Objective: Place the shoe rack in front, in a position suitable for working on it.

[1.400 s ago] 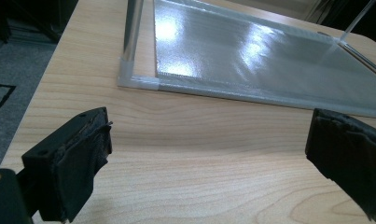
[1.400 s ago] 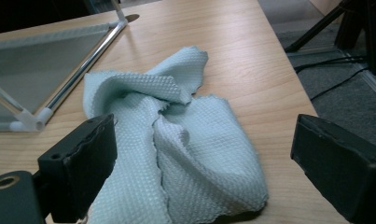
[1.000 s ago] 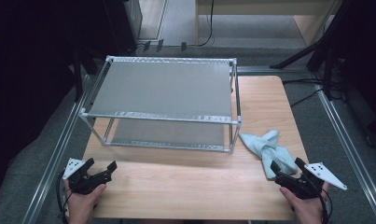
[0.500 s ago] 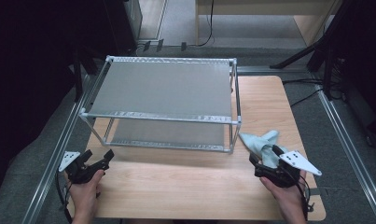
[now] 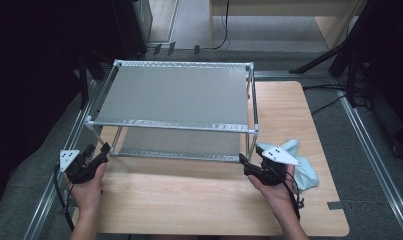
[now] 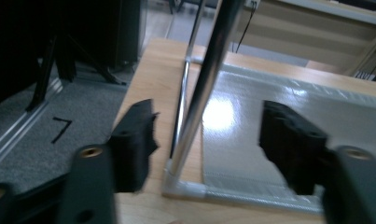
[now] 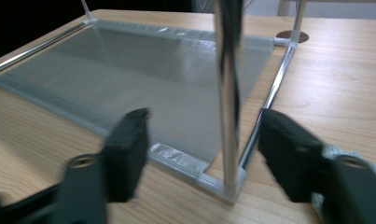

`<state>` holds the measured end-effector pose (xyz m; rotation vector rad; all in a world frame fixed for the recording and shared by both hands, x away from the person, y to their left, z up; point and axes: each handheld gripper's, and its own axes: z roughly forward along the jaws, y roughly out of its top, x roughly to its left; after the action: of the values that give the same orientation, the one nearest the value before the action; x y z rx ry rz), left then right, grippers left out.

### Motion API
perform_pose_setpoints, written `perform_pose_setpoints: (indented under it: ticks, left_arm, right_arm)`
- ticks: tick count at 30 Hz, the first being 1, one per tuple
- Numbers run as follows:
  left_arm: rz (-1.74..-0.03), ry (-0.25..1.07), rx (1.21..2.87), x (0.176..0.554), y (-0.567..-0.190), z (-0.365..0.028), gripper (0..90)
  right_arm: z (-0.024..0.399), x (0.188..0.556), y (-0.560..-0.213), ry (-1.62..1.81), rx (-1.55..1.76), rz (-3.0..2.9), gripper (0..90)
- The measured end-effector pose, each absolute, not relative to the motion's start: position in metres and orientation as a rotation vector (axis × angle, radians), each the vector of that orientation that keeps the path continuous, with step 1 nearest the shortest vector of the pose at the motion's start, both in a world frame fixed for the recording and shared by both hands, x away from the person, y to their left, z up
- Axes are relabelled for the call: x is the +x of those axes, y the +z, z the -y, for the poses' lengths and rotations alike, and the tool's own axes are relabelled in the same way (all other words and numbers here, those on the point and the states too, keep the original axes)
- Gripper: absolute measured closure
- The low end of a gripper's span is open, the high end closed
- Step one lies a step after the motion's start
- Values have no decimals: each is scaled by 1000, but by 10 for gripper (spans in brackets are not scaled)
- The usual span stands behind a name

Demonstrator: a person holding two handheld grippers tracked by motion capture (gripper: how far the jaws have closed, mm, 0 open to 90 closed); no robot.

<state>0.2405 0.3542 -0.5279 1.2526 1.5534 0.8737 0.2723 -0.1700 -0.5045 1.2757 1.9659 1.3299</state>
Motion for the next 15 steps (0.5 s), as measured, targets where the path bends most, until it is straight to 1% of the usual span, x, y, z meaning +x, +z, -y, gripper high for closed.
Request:
perform_pose_setpoints:
  ticks: [3, 4, 5, 6, 7, 8, 11, 13, 15]
  left_arm:
    - [-1551, 858, 1226, 239, -525, -360, 648]
    - [-1546, 864, 1233, 238, -524, -360, 690]
    - [-1541, 866, 1249, 239, -524, -360, 749]
    - [-1531, 851, 1265, 239, -524, -361, 788]
    - [-1519, 841, 1282, 239, -524, -361, 849]
    - [-1521, 847, 1283, 238, -523, -361, 889]
    - [-1506, 824, 1269, 235, -521, -363, 900]
    - [-1446, 793, 1264, 233, -521, -364, 879]
    - [-1402, 784, 1289, 235, -521, -361, 733]
  right_arm:
    - [168, 271, -502, 1307, 1255, -1949, 611]
    - [170, 272, -501, 1312, 1272, -1946, 658]
    - [173, 272, -499, 1324, 1301, -1932, 702]
    - [176, 273, -498, 1339, 1326, -1907, 735]
    - [179, 274, -497, 1356, 1340, -1900, 753]
    - [181, 276, -496, 1371, 1350, -1903, 770]
    - [183, 276, -496, 1358, 1348, -1895, 784]
    - [185, 276, -496, 1361, 1335, -1901, 787]
    - [186, 276, -496, 1358, 1338, -1893, 790]
